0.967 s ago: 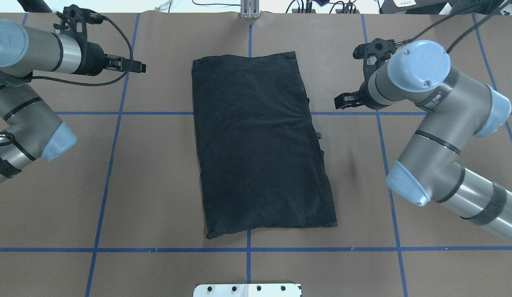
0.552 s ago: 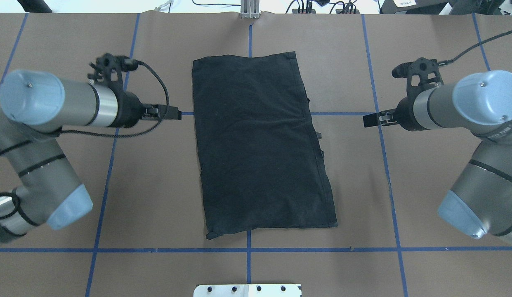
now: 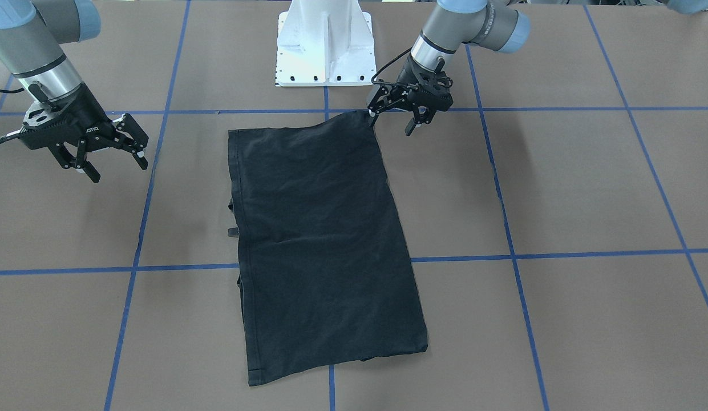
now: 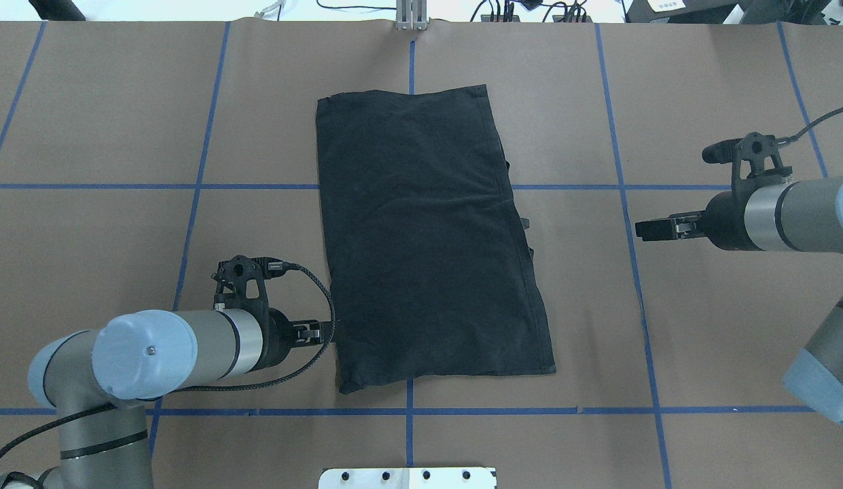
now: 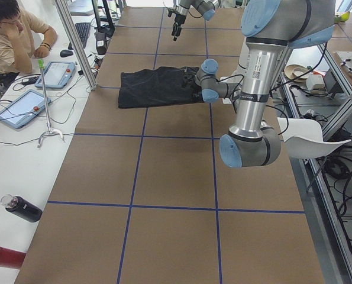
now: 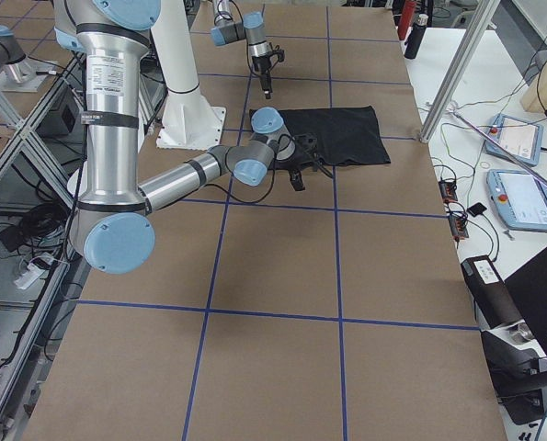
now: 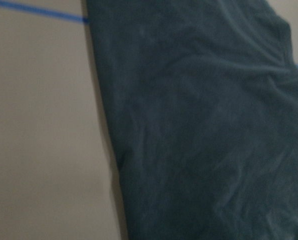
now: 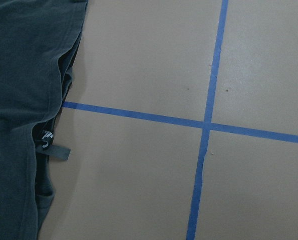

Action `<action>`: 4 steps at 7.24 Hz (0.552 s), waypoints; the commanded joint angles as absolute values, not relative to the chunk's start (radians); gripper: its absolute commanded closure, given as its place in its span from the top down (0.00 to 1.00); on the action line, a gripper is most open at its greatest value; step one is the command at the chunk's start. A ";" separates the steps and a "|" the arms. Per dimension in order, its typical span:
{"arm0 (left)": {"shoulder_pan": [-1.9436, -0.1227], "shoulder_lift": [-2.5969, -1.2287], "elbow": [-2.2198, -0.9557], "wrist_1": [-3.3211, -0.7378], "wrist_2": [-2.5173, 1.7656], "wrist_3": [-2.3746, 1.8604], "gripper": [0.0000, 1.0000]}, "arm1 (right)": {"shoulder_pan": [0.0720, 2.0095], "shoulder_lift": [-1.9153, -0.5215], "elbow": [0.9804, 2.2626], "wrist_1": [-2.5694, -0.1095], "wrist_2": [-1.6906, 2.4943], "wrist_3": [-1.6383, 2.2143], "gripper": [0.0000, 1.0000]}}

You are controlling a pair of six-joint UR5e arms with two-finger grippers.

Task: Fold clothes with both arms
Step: 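Move the left gripper to the shirt's nearest corner while the right gripper moves aside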

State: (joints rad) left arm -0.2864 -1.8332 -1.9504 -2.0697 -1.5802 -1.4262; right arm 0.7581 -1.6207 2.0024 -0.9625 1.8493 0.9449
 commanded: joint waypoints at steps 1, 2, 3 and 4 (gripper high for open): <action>-0.230 -1.844 -1.934 -2.020 -1.574 -1.465 0.99 | 0.758 -1.620 1.999 -0.960 1.847 0.945 1.00; -0.185 -1.859 -1.930 -2.019 -1.574 -1.506 0.94 | 0.758 -1.620 2.000 -0.960 1.847 0.945 1.00; -0.169 -1.861 -1.925 -2.019 -1.572 -1.511 0.88 | 0.758 -1.620 2.000 -0.960 1.847 0.945 1.00; -0.157 -1.870 -1.908 -2.019 -1.572 -1.511 0.78 | 0.758 -1.620 1.999 -0.960 1.847 0.945 1.00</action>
